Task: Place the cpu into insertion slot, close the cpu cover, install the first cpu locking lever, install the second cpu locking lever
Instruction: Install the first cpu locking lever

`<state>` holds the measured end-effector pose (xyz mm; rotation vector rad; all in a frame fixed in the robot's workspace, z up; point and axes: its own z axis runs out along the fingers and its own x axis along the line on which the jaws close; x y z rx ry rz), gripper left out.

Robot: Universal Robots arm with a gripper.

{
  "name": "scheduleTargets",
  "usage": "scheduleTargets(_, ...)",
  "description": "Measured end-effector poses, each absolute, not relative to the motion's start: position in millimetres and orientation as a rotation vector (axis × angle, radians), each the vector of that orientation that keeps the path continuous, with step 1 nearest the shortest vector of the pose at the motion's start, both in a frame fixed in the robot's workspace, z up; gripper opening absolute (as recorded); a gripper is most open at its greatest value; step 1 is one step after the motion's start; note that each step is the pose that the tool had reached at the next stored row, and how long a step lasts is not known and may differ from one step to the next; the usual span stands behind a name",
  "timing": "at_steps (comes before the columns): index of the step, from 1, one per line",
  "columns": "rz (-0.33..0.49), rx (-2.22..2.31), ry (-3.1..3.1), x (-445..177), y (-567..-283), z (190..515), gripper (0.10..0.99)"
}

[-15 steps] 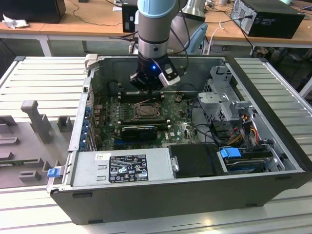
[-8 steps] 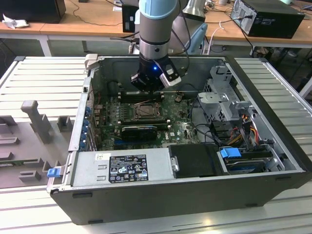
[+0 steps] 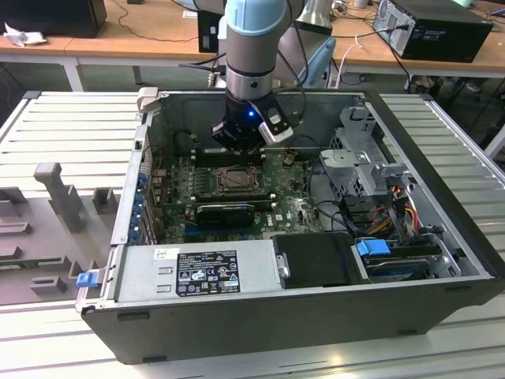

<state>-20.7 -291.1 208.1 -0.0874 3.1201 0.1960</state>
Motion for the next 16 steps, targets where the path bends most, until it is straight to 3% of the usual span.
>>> scheduleTargets(16,0.165,-0.088,3.123,-20.0,-291.1,201.3,0.106)
